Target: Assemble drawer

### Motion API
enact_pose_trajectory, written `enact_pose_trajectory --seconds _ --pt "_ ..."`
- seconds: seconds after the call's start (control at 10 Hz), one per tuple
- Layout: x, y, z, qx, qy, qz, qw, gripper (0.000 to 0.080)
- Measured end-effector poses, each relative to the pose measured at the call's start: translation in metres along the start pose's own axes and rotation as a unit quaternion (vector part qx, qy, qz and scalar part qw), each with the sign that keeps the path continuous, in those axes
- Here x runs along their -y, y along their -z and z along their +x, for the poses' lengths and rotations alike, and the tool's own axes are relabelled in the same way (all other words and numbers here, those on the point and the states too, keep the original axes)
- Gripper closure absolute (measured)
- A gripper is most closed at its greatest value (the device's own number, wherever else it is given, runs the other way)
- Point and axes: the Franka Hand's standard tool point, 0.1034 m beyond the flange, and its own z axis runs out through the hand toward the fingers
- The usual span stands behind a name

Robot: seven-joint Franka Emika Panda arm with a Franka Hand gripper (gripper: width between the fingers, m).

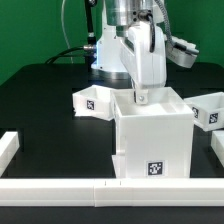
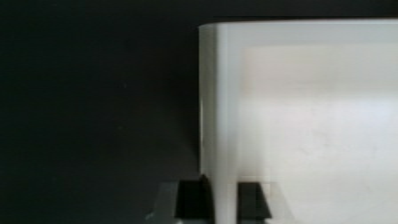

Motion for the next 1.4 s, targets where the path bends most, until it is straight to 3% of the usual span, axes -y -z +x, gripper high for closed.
enact_pose_trajectory --seconds 0.4,1.1,1.4 --pt "0.006 -0.001 -0.020 0.002 -0.026 -0.002 1.000 0.0764" --pt "0.015 -0.004 -0.075 0.004 -0.053 -0.005 0.999 0.0764" --pt "0.015 -0.005 -0.079 0.004 -0.050 -0.005 0.999 0.0764"
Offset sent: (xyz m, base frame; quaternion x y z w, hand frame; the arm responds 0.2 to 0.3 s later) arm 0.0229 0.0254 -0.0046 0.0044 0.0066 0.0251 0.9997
